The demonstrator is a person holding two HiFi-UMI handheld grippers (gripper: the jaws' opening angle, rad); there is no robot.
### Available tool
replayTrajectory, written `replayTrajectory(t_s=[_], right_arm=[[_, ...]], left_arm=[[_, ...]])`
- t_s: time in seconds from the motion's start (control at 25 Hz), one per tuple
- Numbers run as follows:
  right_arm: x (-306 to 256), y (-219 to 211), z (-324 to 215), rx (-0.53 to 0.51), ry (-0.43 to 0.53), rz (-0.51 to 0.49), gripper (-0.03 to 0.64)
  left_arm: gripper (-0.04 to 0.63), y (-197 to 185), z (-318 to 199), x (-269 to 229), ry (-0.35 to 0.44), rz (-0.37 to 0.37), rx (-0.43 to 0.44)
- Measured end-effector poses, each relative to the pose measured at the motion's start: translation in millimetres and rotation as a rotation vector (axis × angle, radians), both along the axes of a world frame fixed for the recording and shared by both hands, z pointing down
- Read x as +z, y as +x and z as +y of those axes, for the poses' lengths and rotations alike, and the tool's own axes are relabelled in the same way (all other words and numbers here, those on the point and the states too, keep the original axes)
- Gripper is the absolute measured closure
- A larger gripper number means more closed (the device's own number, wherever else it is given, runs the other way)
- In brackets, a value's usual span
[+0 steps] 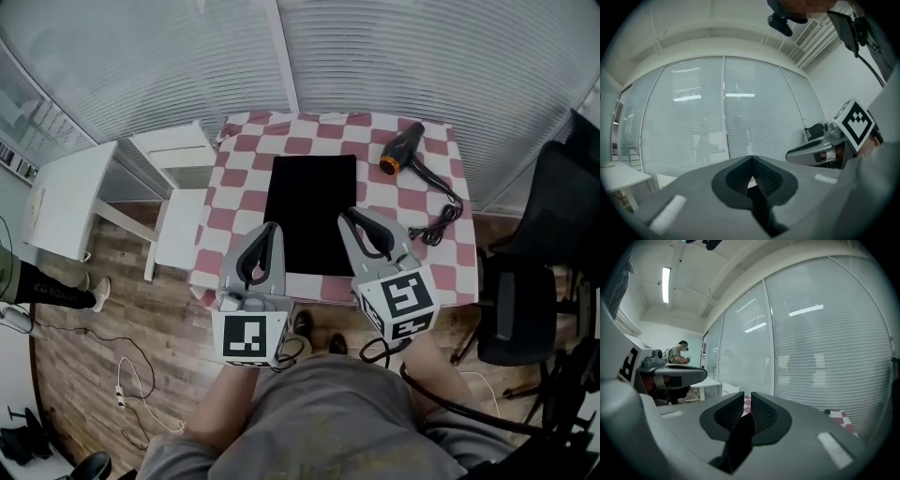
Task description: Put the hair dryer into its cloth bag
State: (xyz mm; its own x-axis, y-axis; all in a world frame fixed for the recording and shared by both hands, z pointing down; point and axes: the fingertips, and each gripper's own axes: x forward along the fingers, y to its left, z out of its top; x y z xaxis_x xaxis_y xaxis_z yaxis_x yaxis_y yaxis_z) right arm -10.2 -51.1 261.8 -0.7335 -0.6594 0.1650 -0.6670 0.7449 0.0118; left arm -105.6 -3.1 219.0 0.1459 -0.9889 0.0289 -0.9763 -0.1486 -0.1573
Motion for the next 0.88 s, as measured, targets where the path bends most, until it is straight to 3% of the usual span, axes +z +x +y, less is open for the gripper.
replayTrajectory(t_s=[0.16, 0.56, 0.88], right_arm=[[18, -10, -5, 0.001, -0.029, 0.030, 0.532], [123, -39, 18, -0.050, -0.274, 0.208, 0.426], [192, -50, 33, -0.071, -0.381, 0.392, 0.419]], left_arm=[[0.595, -8, -10, 15, -0.026, 0.012, 0.023], [0.595, -31, -29, 78, -0.168, 0.088, 0.065], [0.595, -44, -35, 129, -0.260, 0.096, 0.094]])
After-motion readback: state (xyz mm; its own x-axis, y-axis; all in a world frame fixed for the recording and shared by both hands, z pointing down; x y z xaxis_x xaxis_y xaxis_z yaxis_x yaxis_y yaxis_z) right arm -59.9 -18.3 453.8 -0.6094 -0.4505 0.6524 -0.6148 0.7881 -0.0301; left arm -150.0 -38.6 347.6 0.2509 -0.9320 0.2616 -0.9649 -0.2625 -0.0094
